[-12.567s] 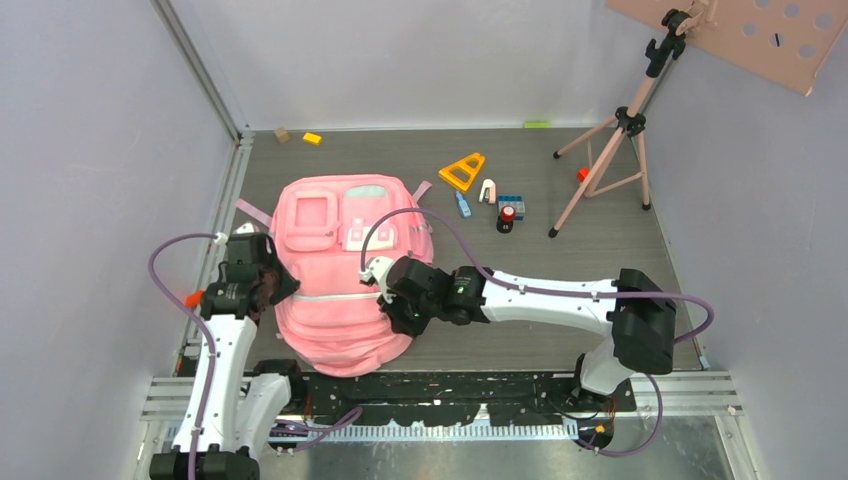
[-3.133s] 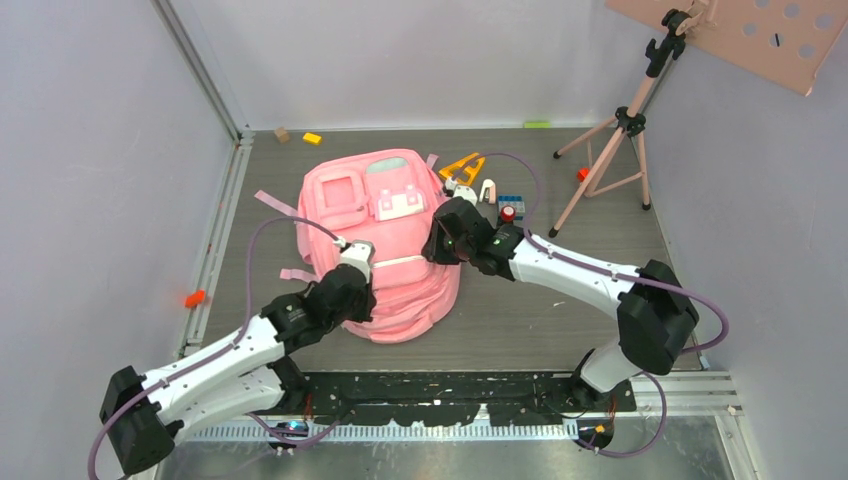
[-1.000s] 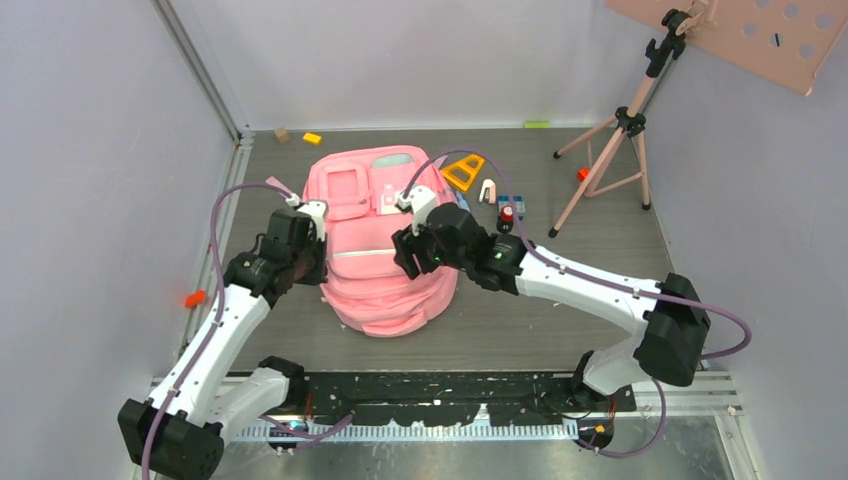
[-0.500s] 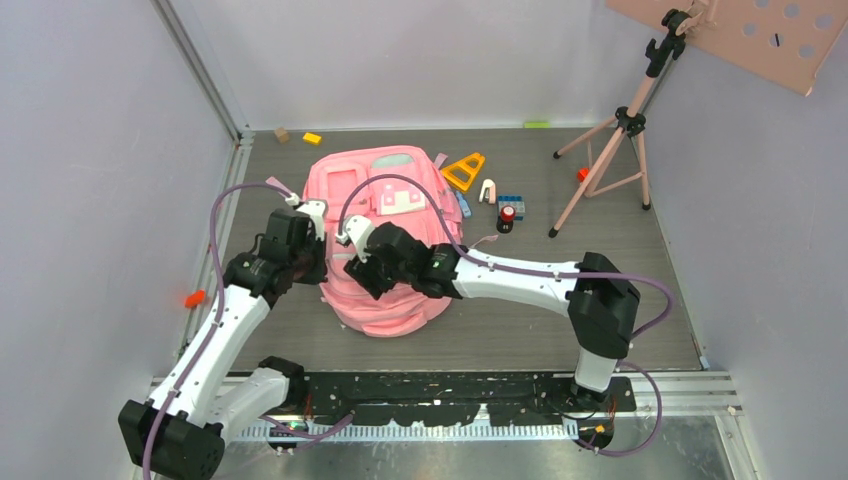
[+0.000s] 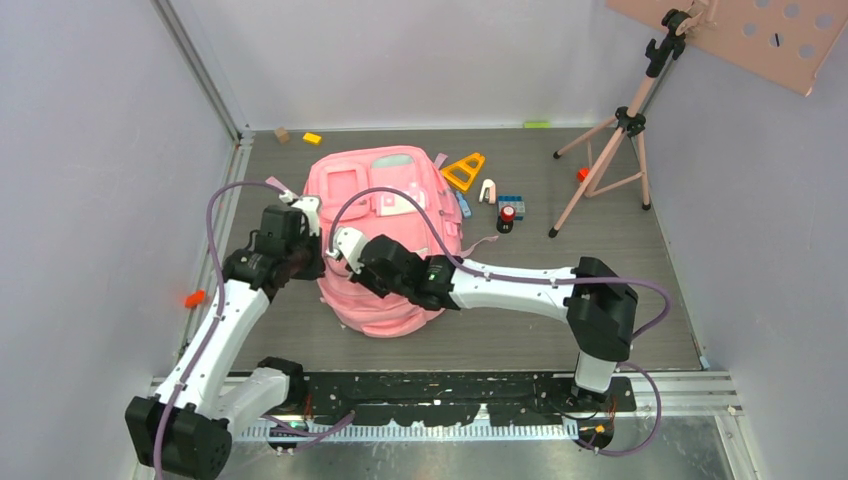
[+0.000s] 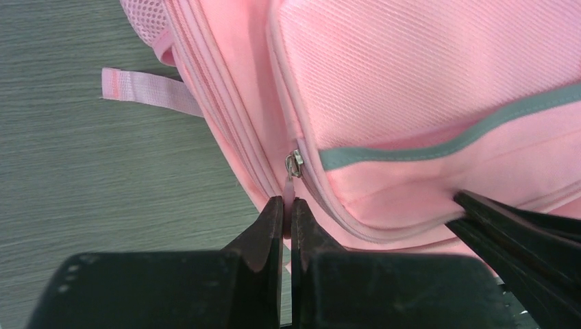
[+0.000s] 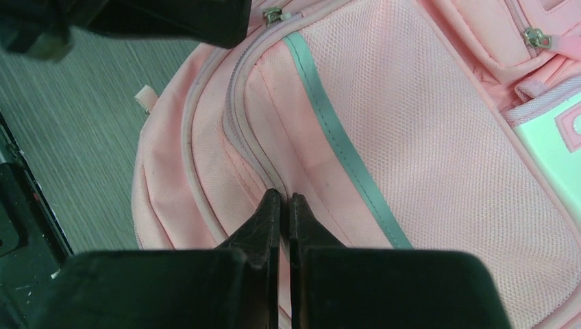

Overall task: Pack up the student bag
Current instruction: Unzip the student bag at the center of the board.

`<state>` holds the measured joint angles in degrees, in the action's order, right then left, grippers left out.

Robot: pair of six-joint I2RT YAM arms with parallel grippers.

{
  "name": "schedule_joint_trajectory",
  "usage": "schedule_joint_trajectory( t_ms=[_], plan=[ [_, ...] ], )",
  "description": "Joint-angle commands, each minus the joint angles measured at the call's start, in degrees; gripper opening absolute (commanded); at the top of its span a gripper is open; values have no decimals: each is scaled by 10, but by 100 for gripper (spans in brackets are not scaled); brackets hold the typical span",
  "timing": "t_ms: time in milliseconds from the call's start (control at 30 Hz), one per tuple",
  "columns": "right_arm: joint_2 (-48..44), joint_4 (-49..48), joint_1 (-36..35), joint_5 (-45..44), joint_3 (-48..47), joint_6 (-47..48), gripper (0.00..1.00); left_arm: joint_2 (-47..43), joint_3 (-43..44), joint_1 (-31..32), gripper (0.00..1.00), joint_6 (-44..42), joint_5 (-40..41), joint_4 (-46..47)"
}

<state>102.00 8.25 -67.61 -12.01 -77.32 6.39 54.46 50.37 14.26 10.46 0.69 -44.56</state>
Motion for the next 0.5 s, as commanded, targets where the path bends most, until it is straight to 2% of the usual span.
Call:
schedule_joint_trajectory(
  t_ms=[0,100,333,433,467],
  plan=[
    [-59,-10,-6,-19,26,-12,0,20,31,-40,0,-6,-32,50],
    [-72,-6,-10,-7,44,-23,0,35,43,-51,0,-8,-59,61],
    [-103,-5,-22,8,71,-53,0,85,84,-52,0,-23,-55,59],
    [-108,-8,-22,-15,67,-70,0,86,82,-52,0,-35,-90,53],
    [-110,-8,-22,-38,61,-76,3,81,78,-52,5,-42,-104,52]
  ],
)
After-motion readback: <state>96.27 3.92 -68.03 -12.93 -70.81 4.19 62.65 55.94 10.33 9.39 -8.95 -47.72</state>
